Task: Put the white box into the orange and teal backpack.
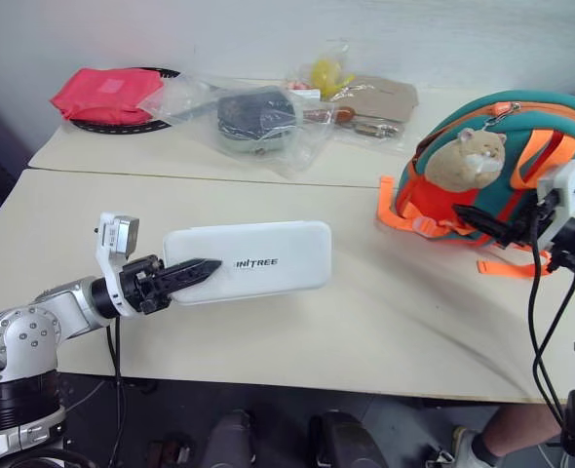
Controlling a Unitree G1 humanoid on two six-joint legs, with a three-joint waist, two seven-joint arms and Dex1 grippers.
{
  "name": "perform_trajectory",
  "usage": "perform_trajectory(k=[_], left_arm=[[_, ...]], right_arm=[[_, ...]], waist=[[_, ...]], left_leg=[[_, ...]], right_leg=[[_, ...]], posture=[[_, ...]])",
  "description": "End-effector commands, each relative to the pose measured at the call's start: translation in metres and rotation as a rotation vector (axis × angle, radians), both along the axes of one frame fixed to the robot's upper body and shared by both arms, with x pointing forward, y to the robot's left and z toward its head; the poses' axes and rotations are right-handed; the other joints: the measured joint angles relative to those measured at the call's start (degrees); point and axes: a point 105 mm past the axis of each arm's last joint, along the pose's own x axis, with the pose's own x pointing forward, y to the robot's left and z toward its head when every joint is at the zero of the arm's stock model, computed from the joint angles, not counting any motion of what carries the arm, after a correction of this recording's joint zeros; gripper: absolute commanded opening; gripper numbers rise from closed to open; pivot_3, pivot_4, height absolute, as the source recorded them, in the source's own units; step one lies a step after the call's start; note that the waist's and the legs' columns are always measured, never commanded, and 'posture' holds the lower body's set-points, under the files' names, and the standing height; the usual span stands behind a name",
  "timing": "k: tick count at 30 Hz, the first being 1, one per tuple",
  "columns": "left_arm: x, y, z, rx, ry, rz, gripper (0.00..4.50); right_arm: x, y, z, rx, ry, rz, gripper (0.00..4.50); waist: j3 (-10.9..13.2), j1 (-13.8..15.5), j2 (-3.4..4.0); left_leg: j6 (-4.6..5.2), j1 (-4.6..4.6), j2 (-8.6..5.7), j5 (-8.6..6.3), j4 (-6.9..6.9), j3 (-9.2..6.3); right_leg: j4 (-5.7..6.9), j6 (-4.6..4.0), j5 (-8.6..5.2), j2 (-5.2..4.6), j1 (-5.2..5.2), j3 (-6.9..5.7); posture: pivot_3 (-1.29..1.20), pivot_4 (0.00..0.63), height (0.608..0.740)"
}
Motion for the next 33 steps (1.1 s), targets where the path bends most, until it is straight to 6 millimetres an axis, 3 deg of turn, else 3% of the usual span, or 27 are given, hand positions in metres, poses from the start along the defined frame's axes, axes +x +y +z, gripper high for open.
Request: perform_trajectory(k=[1, 4, 7, 8, 10, 12, 17, 21, 23, 27, 33], left_arm=[[-0.016, -0.002, 0.014, 0.008, -0.104, -0.034, 1.21], [-0.025, 0.003, 0.003, 0.054, -0.121, -0.024, 1.21], [-0.022, 0.01, 0.005, 0.041, -0.154, 0.029, 1.21], [-0.017, 0.02, 0.009, 0.025, -0.177, 0.093, 1.21], [-0.011, 0.034, 0.013, 0.004, -0.199, 0.176, 1.21], [-0.002, 0.061, 0.011, -0.015, -0.192, 0.312, 1.21], [0.001, 0.105, -0.003, 0.014, -0.15, 0.496, 1.21], [-0.005, 0.122, 0.005, 0.01, -0.208, 0.57, 1.21], [-0.011, 0.12, 0.019, -0.041, -0.254, 0.554, 1.21], [-0.034, 0.099, 0.036, -0.032, -0.296, 0.435, 1.21], [-0.054, 0.072, 0.063, -0.043, -0.38, 0.327, 1.21]], right_arm=[[-0.004, 0.022, 0.011, 0.024, -0.026, 0.107, 2.14], [-0.006, 0.043, 0.01, 0.114, -0.008, 0.173, 1.1], [-0.015, 0.07, 0.01, 0.157, 0.017, 0.272, 0.08], [-0.024, 0.093, 0.014, 0.19, 0.03, 0.361, 0.01], [-0.037, 0.12, 0.018, 0.225, 0.055, 0.471, 0.01], [-0.062, 0.155, 0.023, 0.261, 0.133, 0.66, 0.01], [-0.116, 0.193, 0.037, 0.306, 0.301, 0.99, 0.01], [-0.148, 0.189, 0.038, 0.339, 0.505, 1.118, 0.01], [-0.144, 0.179, 0.031, 0.347, 0.561, 1.055, 0.01], [-0.107, 0.154, 0.021, 0.356, 0.529, 0.811, 0.01], [-0.098, 0.147, 0.011, 0.327, 0.503, 0.739, 0.01]], waist=[[0.0, 0.0, 0.0], [0.0, -0.4, 0.0], [0.0, -0.4, 0.01], [0.0, -0.4, 0.01], [0.0, -0.9, 0.01], [0.0, -1.4, 0.03], [0.0, -1.6, 0.02], [0.0, -1.3, -0.04], [-0.1, -0.8, -0.14], [-0.1, -0.7, -0.22], [0.0, -0.2, -0.21]], left_leg=[[0.0, 0.0, -0.01, 0.0, 0.02, -0.01], [0.0, 0.05, -0.01, 0.0, 0.06, -0.02], [-0.06, 0.08, 0.01, 0.04, 0.01, -0.08], [-0.05, 0.08, 0.02, 0.03, -0.01, -0.11], [-0.02, 0.1, 0.04, 0.02, -0.09, -0.13], [0.01, 0.1, 0.05, 0.0, -0.17, -0.14], [0.01, -0.11, 0.04, -0.01, -0.22, -0.11], [0.17, -0.59, 0.01, -0.09, -0.1, -0.17], [0.23, -0.83, -0.05, -0.1, 0.02, -0.33], [0.58, -0.87, -0.18, -0.33, 0.19, -0.33], [0.47, -0.85, -0.12, -0.24, 0.19, -0.37]], right_leg=[[-0.05, 0.01, 0.0, -0.01, 0.02, -0.01], [-0.09, 0.01, 0.0, -0.02, 0.05, 0.01], [0.01, 0.0, 0.0, 0.0, 0.02, -0.03], [0.02, 0.0, 0.0, 0.0, 0.01, -0.06], [0.1, -0.01, 0.0, 0.0, -0.05, -0.06], [0.13, -0.01, 0.0, 0.02, -0.11, -0.06], [0.16, -0.02, 0.0, -0.02, -0.4, -0.05], [0.17, -0.02, 0.0, -0.11, -0.8, -0.08], [0.13, -0.03, 0.0, -0.16, -0.86, -0.17], [-0.01, 0.0, 0.02, -0.3, -0.74, -0.1], [0.07, 0.02, 0.03, -0.22, -0.77, -0.11]], posture=[[0.0, 0.15, 0.74], [0.0, 0.15, 0.74], [0.0, 0.15, 0.74], [0.0, 0.15, 0.74], [0.0, 0.15, 0.74], [0.0, 0.15, 0.74], [0.0, 0.15, 0.74], [0.0, 0.15, 0.74], [0.0, 0.15, 0.74], [0.0, 0.15, 0.74], [0.0, 0.15, 0.74]])
